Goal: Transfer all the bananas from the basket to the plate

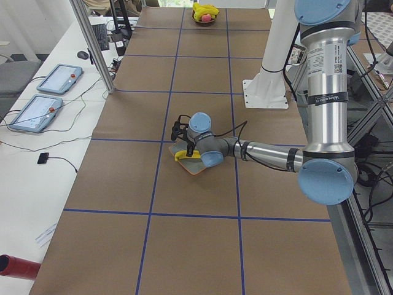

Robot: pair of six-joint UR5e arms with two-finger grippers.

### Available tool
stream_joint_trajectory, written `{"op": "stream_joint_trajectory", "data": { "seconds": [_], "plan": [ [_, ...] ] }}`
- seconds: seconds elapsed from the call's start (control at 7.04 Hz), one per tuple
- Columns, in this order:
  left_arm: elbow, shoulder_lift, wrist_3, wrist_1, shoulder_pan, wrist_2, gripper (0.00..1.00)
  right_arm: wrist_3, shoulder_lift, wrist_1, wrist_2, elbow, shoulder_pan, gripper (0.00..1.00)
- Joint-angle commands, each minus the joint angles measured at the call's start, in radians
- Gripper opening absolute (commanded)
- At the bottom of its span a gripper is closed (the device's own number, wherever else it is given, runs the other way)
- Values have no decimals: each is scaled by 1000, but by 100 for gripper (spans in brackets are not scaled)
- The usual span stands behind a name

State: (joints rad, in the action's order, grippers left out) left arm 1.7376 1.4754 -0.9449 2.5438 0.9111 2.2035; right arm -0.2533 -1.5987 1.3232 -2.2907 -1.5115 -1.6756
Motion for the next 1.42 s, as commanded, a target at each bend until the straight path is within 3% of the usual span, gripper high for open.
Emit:
{"op": "stream_joint_trajectory", "data": {
  "seconds": [0.0, 0.28, 0.57, 0.71, 0.99, 1.28],
  "plan": [
    [30, 35, 5, -10, 11, 40, 100, -27, -13, -2, -6, 52, -50, 100],
    [33, 52, 3, -8, 15, 42, 100, -11, -48, -2, -15, 117, -98, 99],
    [40, 52, 3, -2, 15, 44, 100, 251, -55, -15, -16, 79, -108, 99],
    [52, 49, 3, -2, 17, 44, 100, 259, -55, -68, -21, 83, -92, 99],
    [69, 45, 0, 0, 17, 44, 100, 262, -96, -238, -18, 105, 76, 100],
    [68, 49, -2, 0, 17, 36, 100, 261, -150, -346, -70, 108, 88, 98]
  ]
}}
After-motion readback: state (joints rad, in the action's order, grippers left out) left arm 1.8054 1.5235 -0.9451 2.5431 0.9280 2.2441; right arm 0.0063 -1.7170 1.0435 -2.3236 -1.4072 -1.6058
